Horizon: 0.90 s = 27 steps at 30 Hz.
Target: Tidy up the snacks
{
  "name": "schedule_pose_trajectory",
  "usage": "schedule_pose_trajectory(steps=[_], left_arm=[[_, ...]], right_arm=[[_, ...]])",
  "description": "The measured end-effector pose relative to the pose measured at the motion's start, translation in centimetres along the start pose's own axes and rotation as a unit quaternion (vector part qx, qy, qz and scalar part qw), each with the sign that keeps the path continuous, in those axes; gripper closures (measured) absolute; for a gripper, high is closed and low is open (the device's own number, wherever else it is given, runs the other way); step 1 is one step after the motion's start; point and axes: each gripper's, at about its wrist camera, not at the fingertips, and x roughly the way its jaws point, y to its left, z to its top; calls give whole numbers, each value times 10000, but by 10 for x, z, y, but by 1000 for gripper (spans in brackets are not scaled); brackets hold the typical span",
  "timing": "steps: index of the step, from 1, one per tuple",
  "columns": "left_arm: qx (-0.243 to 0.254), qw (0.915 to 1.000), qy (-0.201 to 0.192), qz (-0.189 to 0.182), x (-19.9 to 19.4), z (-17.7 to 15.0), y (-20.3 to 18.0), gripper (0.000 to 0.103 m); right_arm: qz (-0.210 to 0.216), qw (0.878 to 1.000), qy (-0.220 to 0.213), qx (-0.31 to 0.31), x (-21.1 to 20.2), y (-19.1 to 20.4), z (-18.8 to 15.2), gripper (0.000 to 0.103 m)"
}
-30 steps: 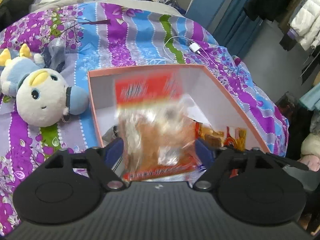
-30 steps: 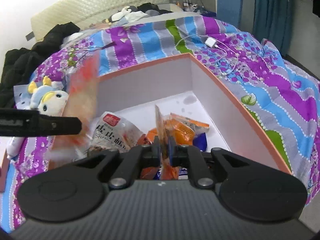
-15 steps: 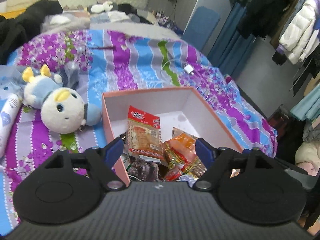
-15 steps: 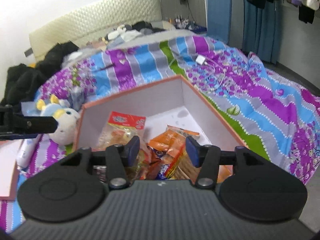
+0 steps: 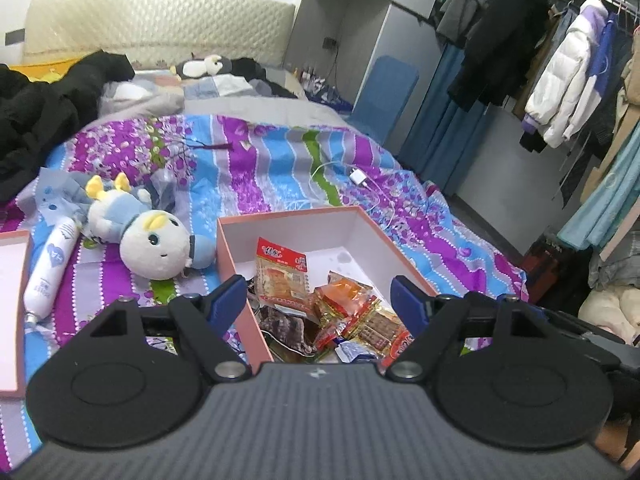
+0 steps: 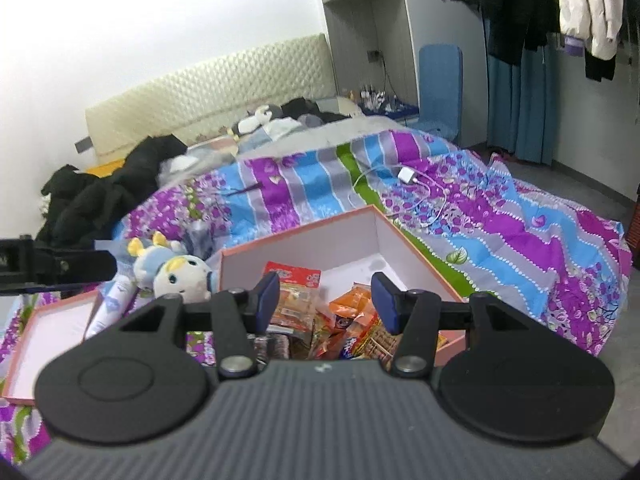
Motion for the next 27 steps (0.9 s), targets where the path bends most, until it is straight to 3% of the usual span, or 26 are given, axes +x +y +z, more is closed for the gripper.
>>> schedule_pose_trajectory(steps=[11, 27], left_arm=[[92, 9995, -291, 47, -76, -34, -18, 21], [177, 9995, -263, 77, -117, -85, -31, 21]], right_arm=[[113, 9996, -236, -127, -63, 9, -17, 50], [45, 9994, -340, -106, -113, 6, -53, 50]])
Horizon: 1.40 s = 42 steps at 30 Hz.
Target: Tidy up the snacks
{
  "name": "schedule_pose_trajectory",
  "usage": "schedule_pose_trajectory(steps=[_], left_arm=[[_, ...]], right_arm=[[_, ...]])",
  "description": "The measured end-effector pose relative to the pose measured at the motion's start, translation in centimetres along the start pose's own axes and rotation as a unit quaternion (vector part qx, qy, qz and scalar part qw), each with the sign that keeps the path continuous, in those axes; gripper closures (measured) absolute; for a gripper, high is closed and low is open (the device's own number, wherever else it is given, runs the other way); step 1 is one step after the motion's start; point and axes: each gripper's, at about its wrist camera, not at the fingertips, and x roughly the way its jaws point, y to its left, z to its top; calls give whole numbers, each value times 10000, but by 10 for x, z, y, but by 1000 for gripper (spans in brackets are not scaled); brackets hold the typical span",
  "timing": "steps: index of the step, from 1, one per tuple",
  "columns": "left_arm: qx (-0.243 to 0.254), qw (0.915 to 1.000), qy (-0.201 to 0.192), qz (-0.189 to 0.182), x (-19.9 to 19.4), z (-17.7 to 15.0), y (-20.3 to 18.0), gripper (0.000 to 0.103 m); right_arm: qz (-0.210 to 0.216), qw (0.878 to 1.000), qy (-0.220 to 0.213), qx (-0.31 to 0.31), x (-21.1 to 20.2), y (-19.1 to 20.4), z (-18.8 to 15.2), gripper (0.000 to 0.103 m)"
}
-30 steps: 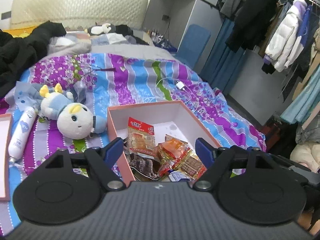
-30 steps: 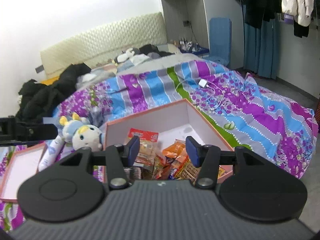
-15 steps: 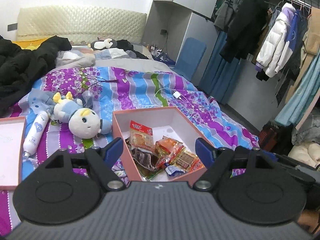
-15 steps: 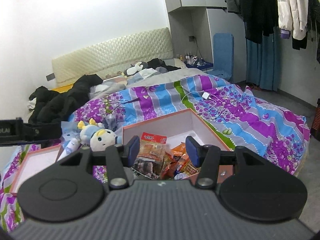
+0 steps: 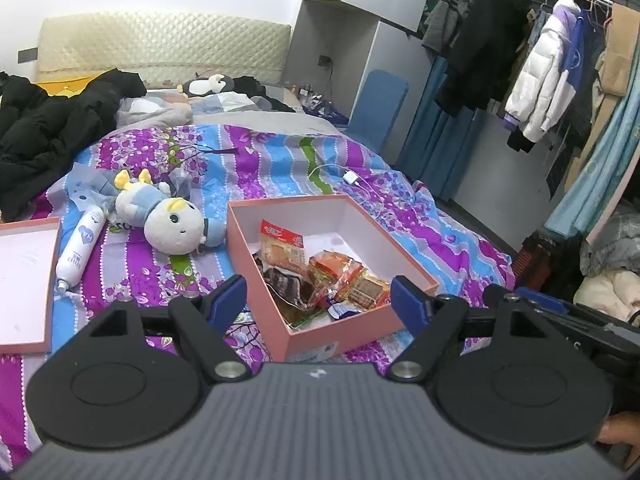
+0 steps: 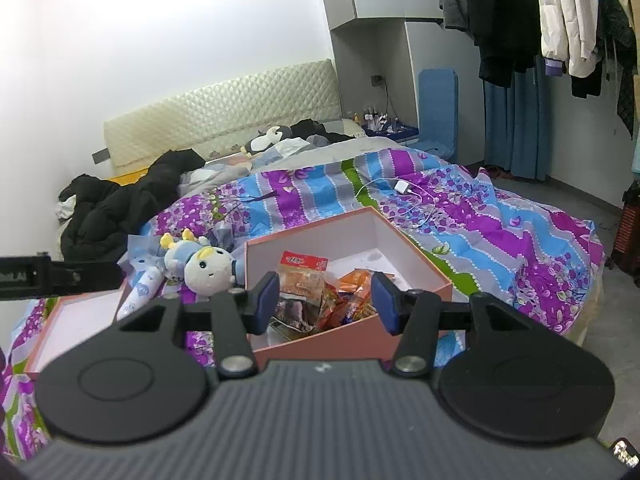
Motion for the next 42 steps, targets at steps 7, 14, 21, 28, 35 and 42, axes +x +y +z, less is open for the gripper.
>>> schedule_pose_trajectory(steps=[7, 14, 21, 28, 35, 42], left_arm=[[-7, 10000, -14, 15, -12, -12, -1, 21], [-51, 10000, -8, 60, -14, -19, 1, 21], [-89, 9999, -45, 75, -17, -19, 6, 20], [-209, 9989, -98, 398, -21, -18, 17, 4], [-85, 9987, -94, 499, -23, -18, 16, 3], [-10, 9988, -89, 475, -21, -16, 11, 3]], right_arm=[[122, 9999, -4, -28, -10, 8, -10, 49], [122, 9999, 65, -39, -10, 9, -16, 49], [97, 9999, 33, -31, -11, 9, -15, 50], [34, 9999, -82, -146, -10, 13, -15, 0], [22, 9999, -92, -35, -8, 12, -15, 0], [-7, 9999, -133, -41, -11, 10, -14, 0]])
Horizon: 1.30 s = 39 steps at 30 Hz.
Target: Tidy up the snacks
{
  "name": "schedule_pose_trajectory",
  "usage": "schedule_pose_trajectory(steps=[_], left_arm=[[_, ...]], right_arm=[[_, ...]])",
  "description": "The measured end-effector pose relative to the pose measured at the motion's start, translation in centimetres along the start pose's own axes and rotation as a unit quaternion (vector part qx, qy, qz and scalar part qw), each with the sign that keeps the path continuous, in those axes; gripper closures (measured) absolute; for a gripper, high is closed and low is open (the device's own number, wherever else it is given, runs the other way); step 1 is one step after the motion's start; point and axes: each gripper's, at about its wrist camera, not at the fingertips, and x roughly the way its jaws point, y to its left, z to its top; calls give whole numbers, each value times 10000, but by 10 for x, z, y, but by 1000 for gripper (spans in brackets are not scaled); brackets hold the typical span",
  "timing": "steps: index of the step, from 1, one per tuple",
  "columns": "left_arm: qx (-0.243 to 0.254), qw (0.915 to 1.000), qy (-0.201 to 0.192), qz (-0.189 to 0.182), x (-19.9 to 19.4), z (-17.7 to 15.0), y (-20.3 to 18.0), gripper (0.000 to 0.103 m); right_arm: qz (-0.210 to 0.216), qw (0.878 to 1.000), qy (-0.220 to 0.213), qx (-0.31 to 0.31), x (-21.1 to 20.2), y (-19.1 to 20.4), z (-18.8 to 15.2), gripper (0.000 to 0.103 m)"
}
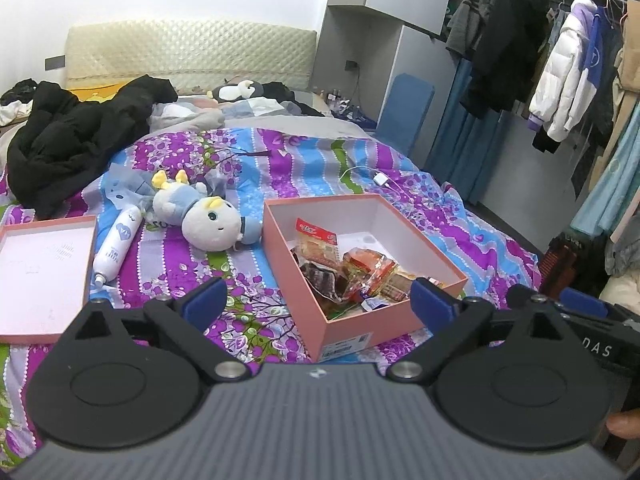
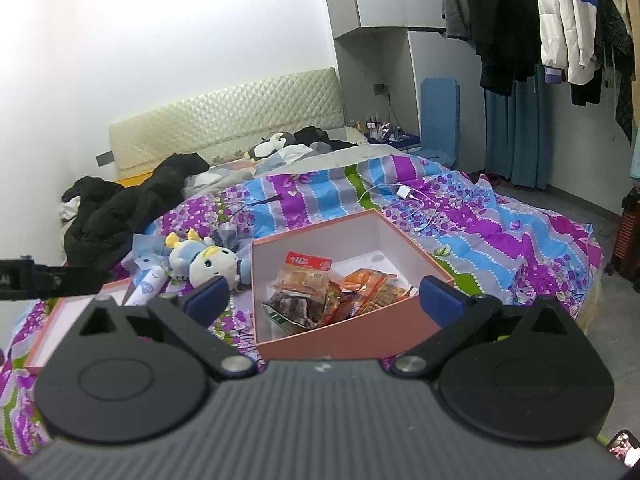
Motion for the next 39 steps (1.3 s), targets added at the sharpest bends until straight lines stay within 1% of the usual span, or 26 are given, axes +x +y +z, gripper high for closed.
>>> schedule_pose_trajectory(steps=[13, 39], left_arm=[[122, 9999, -17, -58, 0, 3, -6, 3], [111, 9999, -24, -97, -2, 4, -6, 3]], right_arm=[[-74, 10000, -34, 26, -3, -3, 3, 0], [-139, 9998, -82, -71, -3, 0, -1, 0]])
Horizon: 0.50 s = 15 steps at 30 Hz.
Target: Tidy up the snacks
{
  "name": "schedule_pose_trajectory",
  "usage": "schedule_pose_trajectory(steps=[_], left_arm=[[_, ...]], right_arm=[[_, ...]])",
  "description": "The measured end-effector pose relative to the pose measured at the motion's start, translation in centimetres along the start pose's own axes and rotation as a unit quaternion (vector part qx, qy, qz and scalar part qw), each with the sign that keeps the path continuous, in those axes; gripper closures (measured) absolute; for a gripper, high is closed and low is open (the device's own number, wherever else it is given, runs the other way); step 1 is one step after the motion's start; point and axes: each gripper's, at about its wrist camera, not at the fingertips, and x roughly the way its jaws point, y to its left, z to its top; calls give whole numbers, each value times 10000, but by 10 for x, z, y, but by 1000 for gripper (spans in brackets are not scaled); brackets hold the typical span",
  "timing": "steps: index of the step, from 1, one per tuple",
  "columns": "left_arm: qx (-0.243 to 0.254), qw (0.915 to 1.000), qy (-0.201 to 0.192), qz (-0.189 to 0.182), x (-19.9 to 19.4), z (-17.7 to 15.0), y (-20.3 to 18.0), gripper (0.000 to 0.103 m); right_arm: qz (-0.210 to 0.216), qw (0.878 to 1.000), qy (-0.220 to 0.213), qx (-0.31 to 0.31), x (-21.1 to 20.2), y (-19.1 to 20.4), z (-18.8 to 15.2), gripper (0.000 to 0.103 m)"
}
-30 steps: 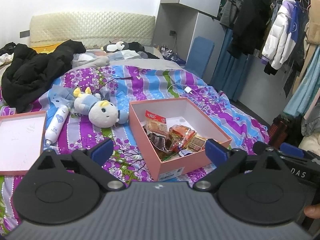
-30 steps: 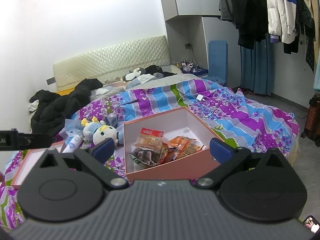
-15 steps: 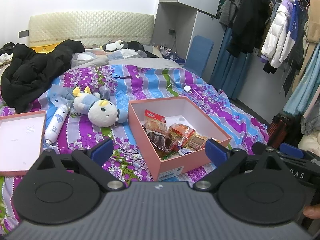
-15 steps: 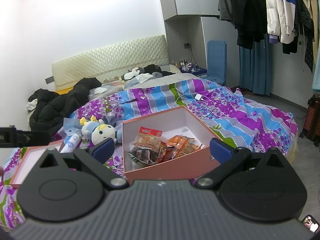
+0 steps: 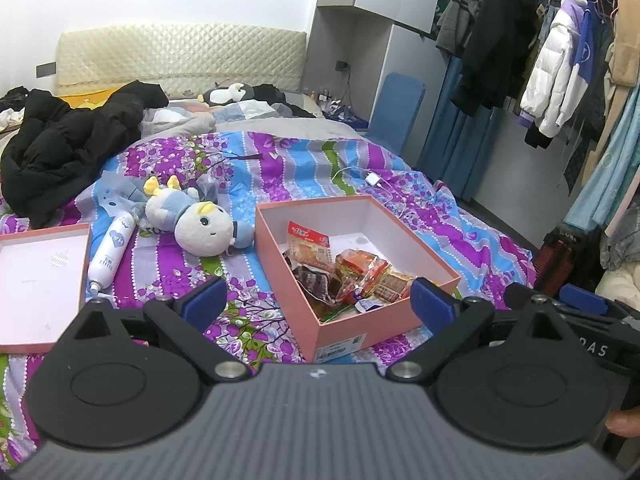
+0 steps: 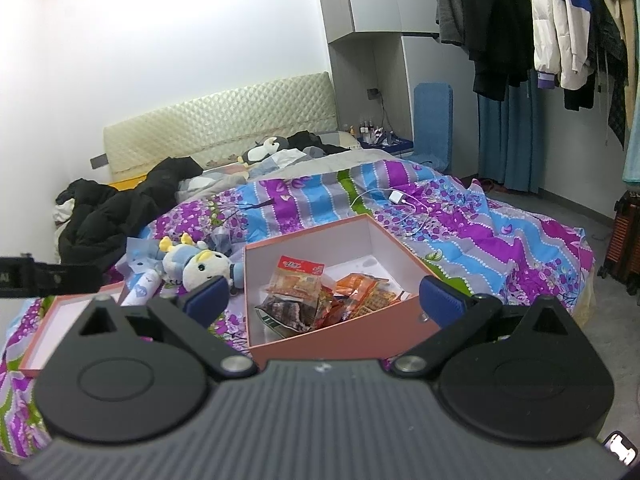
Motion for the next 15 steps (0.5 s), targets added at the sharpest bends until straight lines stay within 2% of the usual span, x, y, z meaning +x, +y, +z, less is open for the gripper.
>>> schedule_pose_trajectory(steps=[15], left_arm=[[19, 10000, 40, 51, -1, -1, -2, 3]], right_arm=[[10, 10000, -1, 25, -1, 1, 0, 0]])
